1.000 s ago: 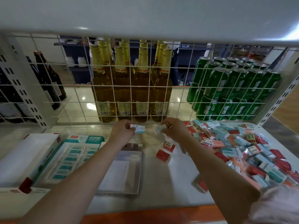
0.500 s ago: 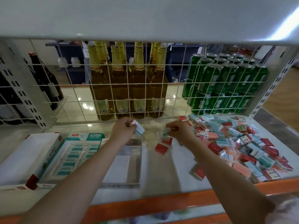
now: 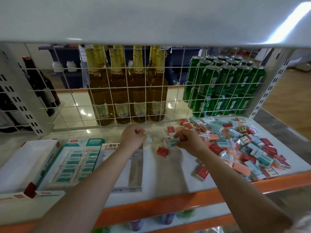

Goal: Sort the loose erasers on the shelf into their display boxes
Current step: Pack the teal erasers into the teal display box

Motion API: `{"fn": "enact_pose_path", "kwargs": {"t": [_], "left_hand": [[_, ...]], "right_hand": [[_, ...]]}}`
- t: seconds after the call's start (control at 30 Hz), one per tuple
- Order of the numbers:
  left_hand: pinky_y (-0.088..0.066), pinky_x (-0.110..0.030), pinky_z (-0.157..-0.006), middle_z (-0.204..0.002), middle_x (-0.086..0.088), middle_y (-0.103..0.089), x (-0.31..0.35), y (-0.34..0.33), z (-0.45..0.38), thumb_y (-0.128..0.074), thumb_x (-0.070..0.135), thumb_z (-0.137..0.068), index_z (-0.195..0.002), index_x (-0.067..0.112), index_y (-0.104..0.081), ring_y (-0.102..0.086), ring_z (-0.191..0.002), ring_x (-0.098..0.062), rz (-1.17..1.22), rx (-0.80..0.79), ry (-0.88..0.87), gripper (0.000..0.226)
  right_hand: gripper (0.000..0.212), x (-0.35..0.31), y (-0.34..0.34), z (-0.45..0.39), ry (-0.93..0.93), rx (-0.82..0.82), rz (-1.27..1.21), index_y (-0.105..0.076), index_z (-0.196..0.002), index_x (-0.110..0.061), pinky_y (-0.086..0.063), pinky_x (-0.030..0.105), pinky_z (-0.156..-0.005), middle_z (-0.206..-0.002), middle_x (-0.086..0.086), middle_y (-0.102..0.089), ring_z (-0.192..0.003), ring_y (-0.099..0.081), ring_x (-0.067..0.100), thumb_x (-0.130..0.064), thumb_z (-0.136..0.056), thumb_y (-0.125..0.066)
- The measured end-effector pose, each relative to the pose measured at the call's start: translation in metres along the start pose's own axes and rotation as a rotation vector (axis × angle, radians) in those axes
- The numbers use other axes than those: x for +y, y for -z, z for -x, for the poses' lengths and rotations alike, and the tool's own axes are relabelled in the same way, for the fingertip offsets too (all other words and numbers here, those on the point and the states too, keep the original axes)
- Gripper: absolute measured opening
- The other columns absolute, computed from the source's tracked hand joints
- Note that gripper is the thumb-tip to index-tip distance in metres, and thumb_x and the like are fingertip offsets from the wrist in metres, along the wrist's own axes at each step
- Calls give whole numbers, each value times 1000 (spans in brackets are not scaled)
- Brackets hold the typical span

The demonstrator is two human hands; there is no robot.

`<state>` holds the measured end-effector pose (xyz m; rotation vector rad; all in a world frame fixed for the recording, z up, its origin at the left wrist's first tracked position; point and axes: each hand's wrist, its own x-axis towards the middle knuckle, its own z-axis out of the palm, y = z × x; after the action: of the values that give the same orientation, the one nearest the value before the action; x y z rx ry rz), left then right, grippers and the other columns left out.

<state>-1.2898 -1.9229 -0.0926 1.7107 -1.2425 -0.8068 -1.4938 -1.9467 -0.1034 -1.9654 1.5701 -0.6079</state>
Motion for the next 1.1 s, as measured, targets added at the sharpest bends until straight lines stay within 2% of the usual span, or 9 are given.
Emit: {"fn": "enact_pose_path", "kwargs": {"t": [0.07, 0.17, 0.23, 0.3, 0.47, 0.7, 0.9, 1.03, 1.1], "left_hand": [[-44, -22, -68, -88, 3, -55, 0, 0, 2, -59, -5, -80, -101, 8, -62, -53, -86, -14, -6, -14, -6, 25], [-46, -22, -70, -106, -4, -60, -2, 2, 4, -55, -9, -79, -116, 7, -60, -55, -94, -15, -27, -37, -7, 40], [-48, -21, -66, -111, -8, -62, -2, 3, 5, -54, -10, -80, -114, 7, -63, -57, -95, -17, -26, -28, 7, 39], [-53, -27, -72, -110, -12, -65, -3, 3, 7, -54, -10, -81, -108, 6, -66, -61, -97, -22, 20, -45, 38, 34], [-55, -26, -72, -107, -15, -66, -4, 6, 14, -56, -8, -85, -108, 2, -63, -63, -94, -23, 140, -46, 105, 26], [-53, -22, -68, -100, -13, -62, -6, 11, 26, -56, -7, -87, -108, 17, -57, -65, -91, -24, 395, 10, 185, 32], [-53, -18, -60, -96, -10, -64, -5, 17, 38, -58, -4, -86, -95, 17, -61, -66, -82, -18, 362, 37, 198, 23], [-52, -25, -72, -99, -7, -66, -9, 24, 44, -60, -2, -86, -95, 18, -62, -64, -89, -19, 336, 63, 187, 22], [-49, -18, -66, -97, -4, -65, -11, 32, 49, -59, -2, -86, -98, 16, -62, -62, -85, -14, 329, 53, 169, 22]], "right_hand": [[23, 1, 1, 3, -11, -15, 8, -62, -106, -8, -35, 8, -54, -77, -10, -51, -66, -44, 0, -4, -83, -64], [24, 1, 2, 5, -30, -13, -22, -62, -107, -8, -35, 9, -56, -77, -12, -49, -66, -45, 1, -3, -83, -64], [25, 0, 2, 7, -44, -1, -73, -63, -108, -6, -45, 12, -65, -88, -5, -57, -76, -53, 8, -1, -83, -63], [27, 0, 2, 8, -65, 9, -144, -63, -108, -6, -53, 25, -77, -97, 5, -61, -84, -57, 16, 2, -82, -62], [32, -8, -1, 13, -95, -2, -324, -61, -112, 2, -53, 32, -86, -95, 11, -61, -89, -59, 22, 11, -82, -59], [32, -20, -6, 20, -127, 12, -542, -58, -115, 8, -55, 16, -68, -101, 19, -58, -92, -59, 27, 15, -85, -52], [28, -28, -10, 23, -108, -15, -497, -61, -112, 2, -54, 29, -84, -102, 11, -60, -99, -62, 28, 9, -86, -54], [23, -33, -13, 23, -71, -19, -463, -62, -109, 0, -54, 28, -84, -105, 9, -60, -102, -61, 25, 6, -89, -52], [23, -37, -15, 24, -48, -16, -428, -63, -109, -3, -55, 28, -85, -107, 8, -61, -102, -61, 22, 4, -90, -52]]}}
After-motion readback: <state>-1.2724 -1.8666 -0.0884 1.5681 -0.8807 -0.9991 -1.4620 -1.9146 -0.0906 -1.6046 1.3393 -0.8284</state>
